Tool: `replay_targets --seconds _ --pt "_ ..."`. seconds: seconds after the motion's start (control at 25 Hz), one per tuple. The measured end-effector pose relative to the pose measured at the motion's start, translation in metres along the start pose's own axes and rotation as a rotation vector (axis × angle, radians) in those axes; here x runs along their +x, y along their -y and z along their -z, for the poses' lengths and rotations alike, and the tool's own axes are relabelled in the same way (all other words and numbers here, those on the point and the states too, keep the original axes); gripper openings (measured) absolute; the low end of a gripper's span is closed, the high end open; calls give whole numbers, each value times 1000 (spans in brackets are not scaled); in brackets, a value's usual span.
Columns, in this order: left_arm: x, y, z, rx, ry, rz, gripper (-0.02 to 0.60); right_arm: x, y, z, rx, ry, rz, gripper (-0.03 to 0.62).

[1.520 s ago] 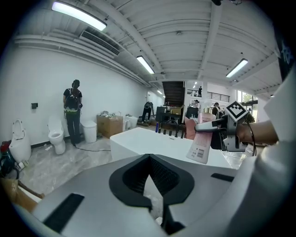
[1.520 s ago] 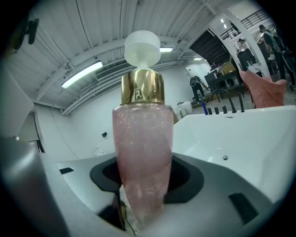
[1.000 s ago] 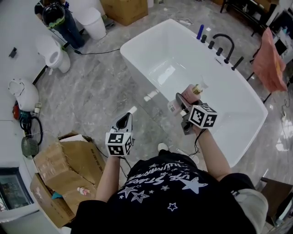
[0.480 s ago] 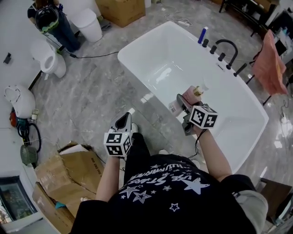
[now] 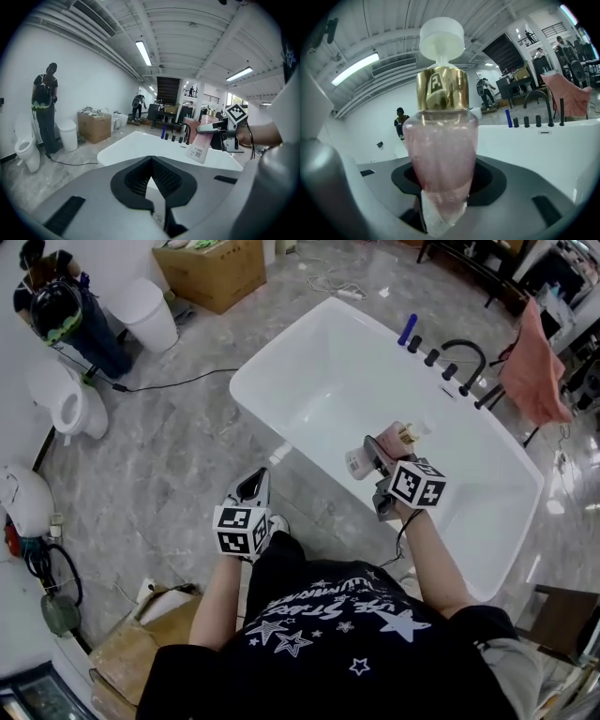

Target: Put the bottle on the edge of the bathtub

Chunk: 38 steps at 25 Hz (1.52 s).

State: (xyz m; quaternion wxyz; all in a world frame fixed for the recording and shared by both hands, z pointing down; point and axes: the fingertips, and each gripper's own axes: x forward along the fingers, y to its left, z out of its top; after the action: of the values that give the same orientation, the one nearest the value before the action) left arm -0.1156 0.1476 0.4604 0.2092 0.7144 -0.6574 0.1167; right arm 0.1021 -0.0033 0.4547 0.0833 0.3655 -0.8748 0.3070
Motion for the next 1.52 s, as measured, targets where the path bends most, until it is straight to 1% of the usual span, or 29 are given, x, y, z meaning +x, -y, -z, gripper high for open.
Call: replay_targets --seconds 0.12,0.2,0.4,0.6,0.72,0.96,1.16,1.32,1.52 --pt "14 -34 -24 43 -3 59 15 34 -15 -18 6 32 50 225" --pt "22 -56 -31 60 -14 82 15 52 -22 -25 21 48 79 225" --pt "37 -110 -38 29 -36 116 15 89 -32 -41 46 93 160 225" --pt "60 -135 -49 66 -57 171 15 113 -28 -51 73 113 236 225" --pt "76 -141 -56 63 -63 203 15 125 -19 -51 89 105 280 225" --pt "122 -153 -75 86 -84 226 15 162 20 -61 119 92 357 225" --pt "167 -171 -101 135 -118 253 15 211 62 -87 138 115 412 225" --pt "229 -185 -124 143 -135 288 15 259 108 -112 158 138 467 225" --pt "321 -184 -161 193 -162 338 15 313 171 -146 193 156 523 225"
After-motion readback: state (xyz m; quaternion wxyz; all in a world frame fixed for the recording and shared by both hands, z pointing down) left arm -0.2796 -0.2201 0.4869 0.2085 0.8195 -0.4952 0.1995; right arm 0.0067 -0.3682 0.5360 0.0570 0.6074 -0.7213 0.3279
